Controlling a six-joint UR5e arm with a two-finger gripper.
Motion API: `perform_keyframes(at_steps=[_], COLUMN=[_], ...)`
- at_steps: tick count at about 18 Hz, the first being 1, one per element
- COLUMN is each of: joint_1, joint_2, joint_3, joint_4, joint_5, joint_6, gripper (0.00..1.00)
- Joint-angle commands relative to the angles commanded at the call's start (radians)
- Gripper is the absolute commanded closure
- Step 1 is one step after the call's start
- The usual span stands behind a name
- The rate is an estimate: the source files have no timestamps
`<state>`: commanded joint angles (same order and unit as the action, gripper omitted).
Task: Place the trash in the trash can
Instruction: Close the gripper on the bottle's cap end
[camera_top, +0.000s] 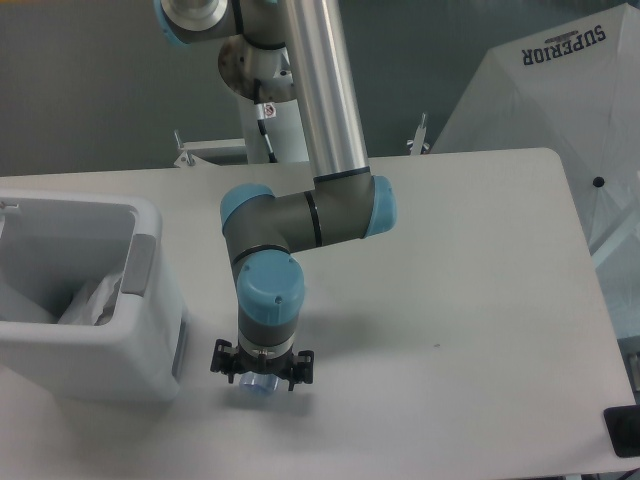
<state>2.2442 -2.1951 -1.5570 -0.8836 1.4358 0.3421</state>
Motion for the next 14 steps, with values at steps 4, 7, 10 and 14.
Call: perform_keyframes(at_steps=[4,7,10,14], joint_1=[-0.005,-0.005,-0.005,-0.005], joint_2=[-0.006,-0.009,-0.009,-0.009], joint_3=[0.002,-0.003,-0.009,-0.009], joint_4=[0.0,0.0,0.002,0.002], joint_5=[0.0,0.0,0.0,0.0], joint_6=[0.0,0.0,0.0,0.0], gripper=[0.01,0.04,0.04,0.07])
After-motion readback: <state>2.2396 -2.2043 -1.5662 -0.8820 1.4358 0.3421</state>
